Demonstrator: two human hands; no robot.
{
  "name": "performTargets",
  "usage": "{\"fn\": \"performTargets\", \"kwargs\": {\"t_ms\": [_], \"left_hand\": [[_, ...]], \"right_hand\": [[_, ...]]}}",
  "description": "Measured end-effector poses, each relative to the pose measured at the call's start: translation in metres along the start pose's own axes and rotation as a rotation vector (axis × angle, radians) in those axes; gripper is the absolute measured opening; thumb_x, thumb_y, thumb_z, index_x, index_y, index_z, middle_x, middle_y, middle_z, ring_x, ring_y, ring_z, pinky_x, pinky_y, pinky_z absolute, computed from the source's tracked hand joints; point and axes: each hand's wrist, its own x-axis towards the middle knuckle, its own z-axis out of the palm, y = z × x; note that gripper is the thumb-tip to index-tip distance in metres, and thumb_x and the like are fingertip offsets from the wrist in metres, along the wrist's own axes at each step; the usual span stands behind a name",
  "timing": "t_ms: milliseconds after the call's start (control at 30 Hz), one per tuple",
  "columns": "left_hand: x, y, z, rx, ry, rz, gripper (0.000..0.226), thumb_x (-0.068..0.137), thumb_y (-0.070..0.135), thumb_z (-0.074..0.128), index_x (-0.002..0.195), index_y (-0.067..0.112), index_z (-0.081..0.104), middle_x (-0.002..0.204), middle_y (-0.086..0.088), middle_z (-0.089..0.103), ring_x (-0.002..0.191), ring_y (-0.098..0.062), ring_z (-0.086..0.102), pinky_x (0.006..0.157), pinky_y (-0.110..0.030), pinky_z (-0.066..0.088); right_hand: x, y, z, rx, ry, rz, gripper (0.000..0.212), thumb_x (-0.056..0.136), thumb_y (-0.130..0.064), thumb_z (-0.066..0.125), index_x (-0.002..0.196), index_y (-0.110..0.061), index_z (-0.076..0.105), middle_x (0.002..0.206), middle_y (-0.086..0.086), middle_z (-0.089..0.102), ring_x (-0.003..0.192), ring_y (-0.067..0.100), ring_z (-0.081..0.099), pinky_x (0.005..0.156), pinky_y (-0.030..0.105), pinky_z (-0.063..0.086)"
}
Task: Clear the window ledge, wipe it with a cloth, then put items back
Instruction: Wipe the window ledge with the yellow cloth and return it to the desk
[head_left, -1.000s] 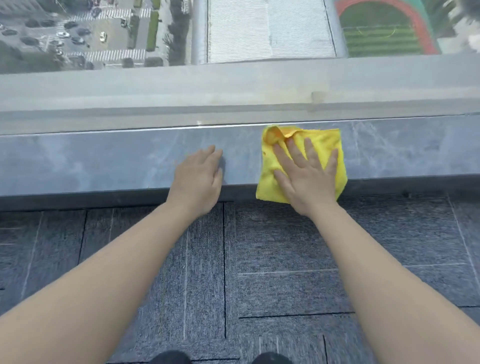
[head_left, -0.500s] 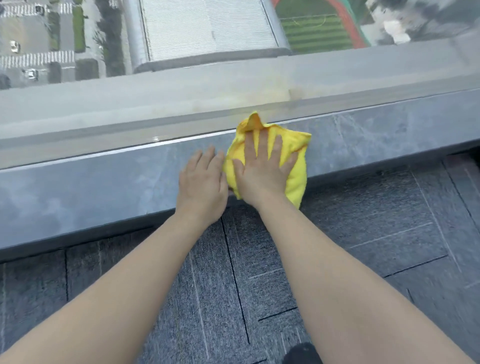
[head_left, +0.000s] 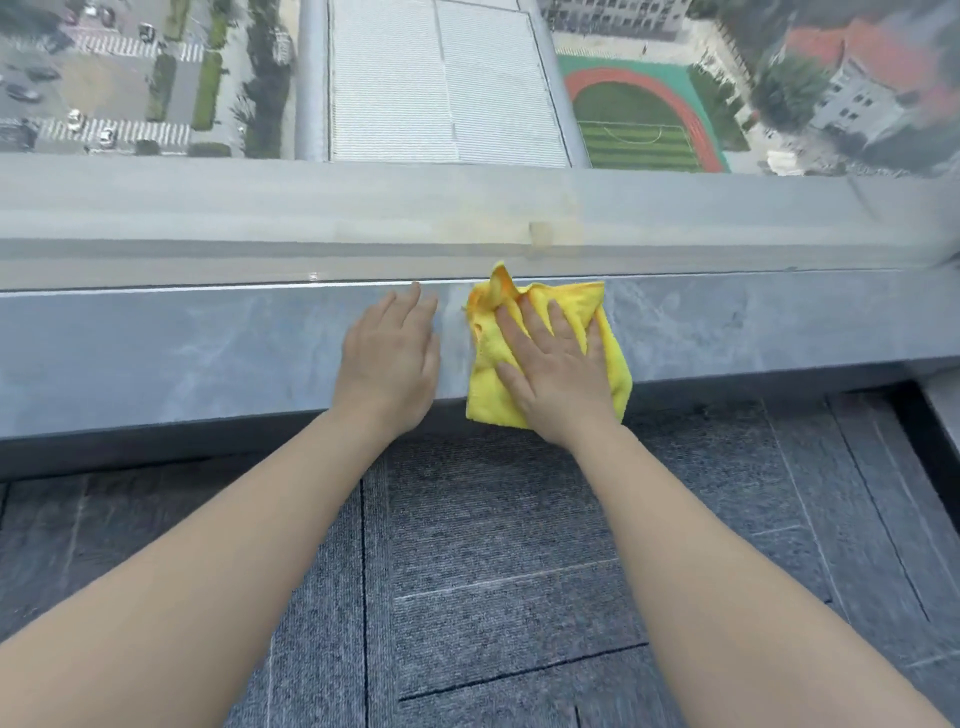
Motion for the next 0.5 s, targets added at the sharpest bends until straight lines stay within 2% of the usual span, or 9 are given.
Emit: {"fn": "performTargets", "kwargs": {"t_ms": [100, 200, 300, 433, 500], "left_hand": [[-0.001, 0.023, 0.013, 0.030, 0.008, -0.017, 0.055, 0.086, 0.030, 0.023, 0.134, 0.008, 0.035, 0.148, -0.012, 0.033, 0.136, -0.031, 0.028, 0.109, -0.045, 0.023], [0.002, 0.044, 0.028, 0.053, -0.016, -0.062, 0.044, 0.094, 0.022, 0.029, 0.136, 0.009, 0.031, 0.151, -0.010, 0.028, 0.140, -0.029, 0.021, 0.113, -0.044, 0.017], [0.003, 0.059, 0.037, 0.083, -0.027, -0.093, 0.045, 0.094, 0.020, 0.029, 0.138, 0.010, 0.028, 0.153, -0.009, 0.024, 0.141, -0.028, 0.017, 0.114, -0.041, 0.014], [0.006, 0.064, 0.039, 0.094, -0.014, -0.159, 0.046, 0.094, 0.020, 0.029, 0.139, 0.009, 0.025, 0.153, -0.010, 0.022, 0.142, -0.027, 0.016, 0.115, -0.041, 0.013], [0.006, 0.064, 0.038, 0.095, 0.009, -0.190, 0.046, 0.094, 0.020, 0.029, 0.138, 0.009, 0.026, 0.153, -0.011, 0.023, 0.141, -0.027, 0.018, 0.115, -0.041, 0.014]], "right_hand": [[-0.007, 0.036, 0.002, 0.020, 0.024, 0.152, 0.058, 0.094, -0.048, 0.019, 0.145, -0.033, -0.005, 0.159, -0.006, -0.007, 0.145, 0.025, -0.012, 0.112, 0.059, -0.011], [-0.012, 0.062, 0.003, 0.075, 0.055, 0.323, 0.061, 0.093, -0.051, 0.018, 0.145, -0.030, -0.006, 0.158, -0.002, -0.009, 0.144, 0.030, -0.013, 0.109, 0.065, -0.010], [-0.002, 0.074, 0.000, 0.135, 0.083, 0.465, 0.065, 0.092, -0.053, 0.020, 0.146, -0.026, -0.005, 0.158, 0.004, -0.009, 0.144, 0.036, -0.012, 0.108, 0.066, -0.008], [0.027, 0.074, -0.013, 0.219, 0.072, 0.563, 0.068, 0.093, -0.049, 0.021, 0.146, -0.015, -0.004, 0.157, 0.014, -0.008, 0.142, 0.041, -0.012, 0.109, 0.066, -0.005], [0.035, 0.066, -0.016, 0.223, 0.066, 0.545, 0.068, 0.094, -0.047, 0.022, 0.146, -0.010, -0.002, 0.157, 0.017, -0.007, 0.142, 0.041, -0.012, 0.109, 0.065, -0.004]]}}
